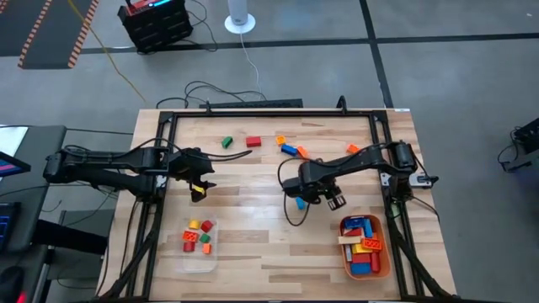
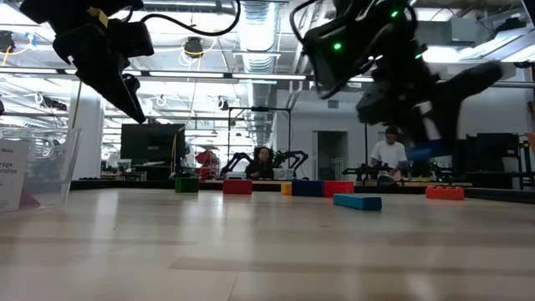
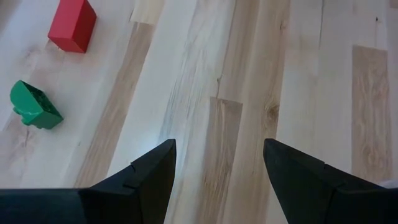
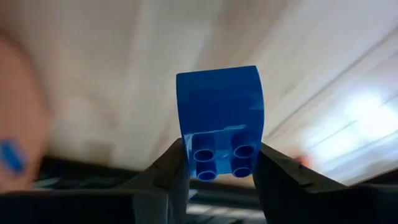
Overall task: Sort blocks by size
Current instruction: Put the small blue game piece into the transparent bin
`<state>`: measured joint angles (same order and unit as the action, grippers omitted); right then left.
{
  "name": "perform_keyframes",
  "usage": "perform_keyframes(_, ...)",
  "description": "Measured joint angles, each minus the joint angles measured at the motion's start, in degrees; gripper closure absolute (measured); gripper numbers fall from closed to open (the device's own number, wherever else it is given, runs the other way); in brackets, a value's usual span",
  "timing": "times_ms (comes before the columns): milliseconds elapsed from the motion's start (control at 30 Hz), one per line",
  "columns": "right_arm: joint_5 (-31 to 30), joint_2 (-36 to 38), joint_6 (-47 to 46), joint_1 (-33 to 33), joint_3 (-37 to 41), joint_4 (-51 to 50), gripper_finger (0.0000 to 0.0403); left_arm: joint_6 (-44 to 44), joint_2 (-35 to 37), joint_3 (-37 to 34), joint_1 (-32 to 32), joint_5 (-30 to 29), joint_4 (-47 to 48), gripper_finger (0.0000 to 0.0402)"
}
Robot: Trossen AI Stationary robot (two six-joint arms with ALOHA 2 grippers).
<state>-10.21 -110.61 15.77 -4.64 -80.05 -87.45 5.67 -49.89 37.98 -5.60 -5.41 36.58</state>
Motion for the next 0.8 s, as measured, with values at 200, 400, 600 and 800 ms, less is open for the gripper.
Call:
perform_keyframes(200, 4.5, 1.1, -4.4, -4.5, 0.0, -1.4, 0.0234, -1.5, 0.0, 0.0, 0.0, 0.0, -0.1, 0.0166)
perform_keyframes(400, 5.8, 5.4, -9.1, -8.0, 0.0, 6.1, 0.0228, -3.2, 0.0, 0.0, 0.7, 0.1, -2.6, 0.0166)
perform_keyframes(600, 5.9, 10.5, -12.7, -8.4, 0.0, 21.2, 0.023, -9.5, 0.0, 0.0, 5.8, 0.2, -10.3, 0.0166)
perform_keyframes(800, 7.3, 12.0, -11.9, -8.6, 0.0, 43.6, 0.0229, -11.3, 0.0, 0.0, 12.8, -0.3, -12.5, 0.0166)
